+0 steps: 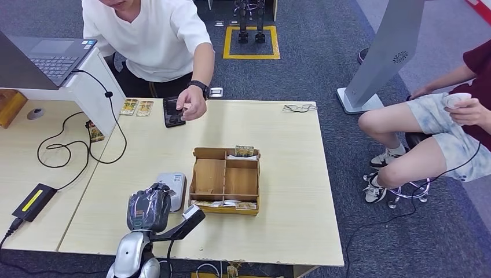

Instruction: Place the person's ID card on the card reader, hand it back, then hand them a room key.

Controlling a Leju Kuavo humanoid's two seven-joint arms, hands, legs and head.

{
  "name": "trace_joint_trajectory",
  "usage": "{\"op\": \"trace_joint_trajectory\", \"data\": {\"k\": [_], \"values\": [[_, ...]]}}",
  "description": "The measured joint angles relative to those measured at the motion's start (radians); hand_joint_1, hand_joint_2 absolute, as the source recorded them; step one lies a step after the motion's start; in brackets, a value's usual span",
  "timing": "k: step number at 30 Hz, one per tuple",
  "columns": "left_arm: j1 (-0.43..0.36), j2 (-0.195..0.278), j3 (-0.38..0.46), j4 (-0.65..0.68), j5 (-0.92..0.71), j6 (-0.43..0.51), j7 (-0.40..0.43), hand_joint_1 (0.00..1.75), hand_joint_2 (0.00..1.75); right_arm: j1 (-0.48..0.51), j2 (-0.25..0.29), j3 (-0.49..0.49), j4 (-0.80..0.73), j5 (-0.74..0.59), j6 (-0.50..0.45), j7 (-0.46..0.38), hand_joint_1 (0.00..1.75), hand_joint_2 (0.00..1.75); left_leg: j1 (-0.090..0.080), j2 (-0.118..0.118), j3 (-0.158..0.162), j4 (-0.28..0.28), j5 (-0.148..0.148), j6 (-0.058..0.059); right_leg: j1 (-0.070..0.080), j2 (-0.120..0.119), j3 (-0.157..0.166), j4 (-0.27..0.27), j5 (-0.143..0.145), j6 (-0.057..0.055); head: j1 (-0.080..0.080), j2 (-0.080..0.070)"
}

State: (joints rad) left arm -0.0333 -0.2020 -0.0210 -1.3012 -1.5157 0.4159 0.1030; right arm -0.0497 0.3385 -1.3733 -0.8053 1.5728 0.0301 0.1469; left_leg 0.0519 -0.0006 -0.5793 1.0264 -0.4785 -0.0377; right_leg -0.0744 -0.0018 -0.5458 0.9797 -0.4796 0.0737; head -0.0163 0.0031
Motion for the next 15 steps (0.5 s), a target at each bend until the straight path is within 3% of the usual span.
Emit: {"op": "trace_joint_trajectory", "data": {"k": [3, 8, 15], "values": [[0.003, -0.004, 0.004, -0.009, 0.014, 0.023, -0.019, 1.75, 1.75, 0.000, 0.000, 0.000, 0.000, 0.000, 0.000, 0.000, 0.00, 1.75, 0.000, 0.000, 0.000, 0.000, 0.000, 0.000, 0.000, 0.000, 0.000, 0.000, 0.000, 0.000, 0.000, 0.000], [-0.009, -0.025, 0.006, -0.107, 0.151, 0.109, -0.151, 1.75, 1.75, 0.003, 0.000, 0.007, 0.000, 0.000, -0.005, 0.000, 0.00, 1.75, 0.000, 0.000, -0.001, 0.000, 0.000, 0.000, 0.000, 0.000, -0.001, 0.000, 0.000, 0.000, 0.000, 0.000], [-0.108, -0.046, -0.027, -0.246, 0.176, 0.052, -0.172, 1.75, 1.75, 0.003, 0.000, 0.022, 0.001, 0.000, -0.007, -0.012, 0.00, 1.75, 0.000, 0.000, -0.001, 0.000, 0.001, 0.000, 0.000, 0.000, -0.001, 0.000, 0.001, 0.000, 0.000, 0.000]]}}
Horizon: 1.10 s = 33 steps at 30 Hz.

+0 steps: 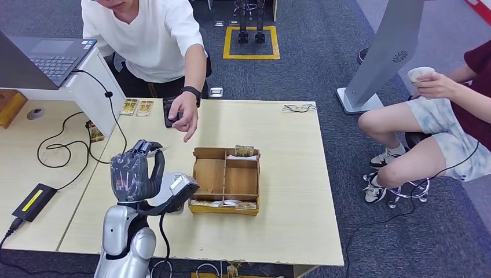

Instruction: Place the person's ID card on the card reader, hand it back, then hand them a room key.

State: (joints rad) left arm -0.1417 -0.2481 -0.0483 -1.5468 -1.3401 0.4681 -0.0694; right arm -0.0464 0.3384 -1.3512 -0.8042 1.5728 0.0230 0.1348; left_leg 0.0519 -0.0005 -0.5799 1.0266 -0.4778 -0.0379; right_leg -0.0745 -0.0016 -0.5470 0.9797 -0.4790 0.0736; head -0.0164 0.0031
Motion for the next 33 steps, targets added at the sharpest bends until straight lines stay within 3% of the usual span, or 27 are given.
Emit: {"op": "trace_joint_trajectory", "data": {"k": [11, 18, 22, 33], "values": [[-0.205, -0.040, -0.035, 0.048, 0.001, -0.127, 0.073, 1.75, 1.75, 0.001, -0.021, 0.045, 0.049, 0.000, -0.016, -0.004, 0.00, 1.75, 0.000, 0.000, 0.000, 0.000, 0.000, 0.000, 0.000, 0.001, -0.001, 0.000, 0.000, 0.000, 0.000, 0.000], [-0.288, -0.089, -0.043, 0.123, 0.063, -0.204, 0.110, 1.71, 1.75, 0.000, -0.041, 0.060, 0.086, 0.000, -0.020, 0.005, 0.00, 1.75, 0.000, 0.000, -0.001, 0.001, 0.000, 0.000, 0.000, 0.001, -0.001, 0.000, 0.000, 0.000, 0.000, 0.000], [-0.316, -0.106, -0.054, 0.161, 0.103, -0.230, 0.131, 0.00, 1.75, 0.000, -0.049, 0.061, 0.098, 0.000, -0.021, 0.012, 0.00, 1.75, 0.000, 0.000, -0.001, 0.001, 0.000, 0.000, 0.000, 0.001, -0.001, 0.000, 0.000, 0.000, 0.000, 0.000], [-0.348, -0.121, -0.109, 0.250, 0.145, -0.252, 0.158, 0.00, 1.75, -0.002, -0.068, 0.061, 0.126, 0.000, -0.021, 0.013, 0.00, 1.75, 0.000, 0.000, -0.001, 0.001, 0.000, 0.000, 0.000, 0.001, -0.002, 0.000, 0.000, 0.000, 0.000, 0.000]]}}
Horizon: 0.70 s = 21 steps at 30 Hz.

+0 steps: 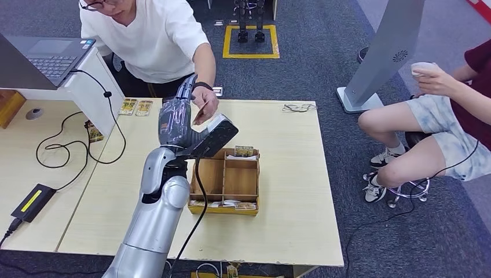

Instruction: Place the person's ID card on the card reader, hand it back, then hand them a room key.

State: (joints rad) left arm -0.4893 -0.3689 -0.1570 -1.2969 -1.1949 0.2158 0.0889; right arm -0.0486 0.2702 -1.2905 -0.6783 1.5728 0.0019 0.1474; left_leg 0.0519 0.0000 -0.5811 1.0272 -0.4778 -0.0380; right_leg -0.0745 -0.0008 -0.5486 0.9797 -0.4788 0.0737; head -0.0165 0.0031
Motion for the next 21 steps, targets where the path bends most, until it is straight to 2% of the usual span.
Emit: {"op": "trace_joint_trajectory", "data": {"k": [11, 15, 21], "values": [[-0.006, 0.000, -0.012, 0.020, 0.012, 0.004, -0.015, 0.00, 1.75, -0.001, -0.008, 0.000, 0.016, 0.000, -0.001, 0.002, 0.00, 1.75, 0.000, 0.000, 0.000, 0.000, 0.000, 0.000, 0.000, 0.000, 0.000, 0.000, 0.000, 0.000, 0.000, 0.000], [0.008, 0.003, -0.012, 0.006, 0.070, 0.010, -0.098, 0.00, 1.75, -0.001, -0.008, 0.000, 0.018, 0.000, -0.003, 0.006, 0.00, 1.75, 0.000, 0.000, -0.001, 0.000, 0.000, 0.000, 0.000, 0.000, 0.000, 0.000, 0.000, 0.000, 0.000, 0.000], [0.086, 0.028, -0.017, -0.072, 0.216, 0.012, -0.249, 0.00, 1.75, 0.001, -0.004, -0.005, 0.009, 0.000, 0.002, 0.007, 0.00, 1.75, 0.000, 0.000, -0.001, 0.000, 0.000, 0.000, 0.000, 0.000, 0.000, 0.000, 0.000, 0.000, 0.000, 0.000]]}}
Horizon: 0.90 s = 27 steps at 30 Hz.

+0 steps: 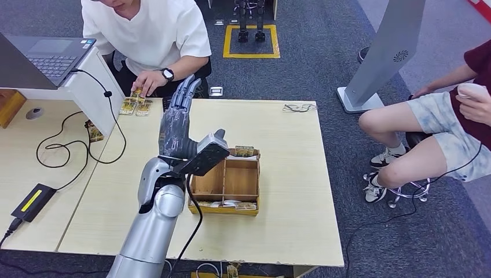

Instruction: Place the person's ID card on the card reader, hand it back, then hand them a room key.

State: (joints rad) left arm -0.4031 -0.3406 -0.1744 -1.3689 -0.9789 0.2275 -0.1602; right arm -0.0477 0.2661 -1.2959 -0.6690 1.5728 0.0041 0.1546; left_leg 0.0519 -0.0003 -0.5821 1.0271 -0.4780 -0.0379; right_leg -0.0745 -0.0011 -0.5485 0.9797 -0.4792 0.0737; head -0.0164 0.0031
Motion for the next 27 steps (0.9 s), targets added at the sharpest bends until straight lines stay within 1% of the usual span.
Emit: {"op": "trace_joint_trajectory", "data": {"k": [5, 11, 18, 24, 27], "values": [[0.099, 0.035, -0.019, -0.087, 0.077, 0.010, -0.070, 0.00, 1.75, 0.003, 0.016, -0.010, -0.026, 0.000, 0.006, 0.011, 0.00, 1.75, 0.000, 0.000, 0.000, 0.000, 0.000, 0.000, 0.000, 0.000, 0.000, 0.000, 0.000, 0.000, 0.000, 0.000], [0.195, 0.076, -0.022, -0.173, 0.097, 0.018, -0.106, 0.00, 1.75, 0.003, 0.036, -0.027, -0.063, 0.000, 0.009, 0.027, 0.00, 1.75, 0.000, 0.000, 0.000, 0.000, 0.000, 0.000, 0.000, 0.000, 0.000, 0.000, 0.000, 0.000, 0.000, 0.000], [0.232, 0.100, -0.026, -0.212, 0.085, 0.019, -0.119, 0.00, 1.75, 0.003, 0.044, -0.031, -0.079, 0.000, 0.010, 0.028, 0.00, 1.75, 0.000, 0.000, 0.000, 0.000, 0.000, 0.000, 0.000, 0.000, 0.000, 0.000, 0.000, 0.000, 0.000, 0.000], [0.277, 0.127, -0.056, -0.228, 0.020, 0.012, -0.162, 0.00, 1.75, 0.004, 0.045, -0.039, -0.081, 0.000, 0.008, 0.019, 0.00, 1.75, 0.000, 0.000, 0.000, 0.000, 0.000, 0.000, 0.000, 0.000, 0.000, 0.000, 0.000, 0.000, 0.000, 0.000], [0.303, 0.147, -0.077, -0.228, -0.030, 0.024, -0.179, 0.00, 1.75, 0.005, 0.045, -0.042, -0.081, 0.000, 0.006, 0.013, 0.00, 1.75, 0.000, 0.000, 0.000, 0.000, -0.001, 0.000, 0.000, 0.000, -0.001, 0.000, -0.001, 0.000, 0.000, 0.000]]}}
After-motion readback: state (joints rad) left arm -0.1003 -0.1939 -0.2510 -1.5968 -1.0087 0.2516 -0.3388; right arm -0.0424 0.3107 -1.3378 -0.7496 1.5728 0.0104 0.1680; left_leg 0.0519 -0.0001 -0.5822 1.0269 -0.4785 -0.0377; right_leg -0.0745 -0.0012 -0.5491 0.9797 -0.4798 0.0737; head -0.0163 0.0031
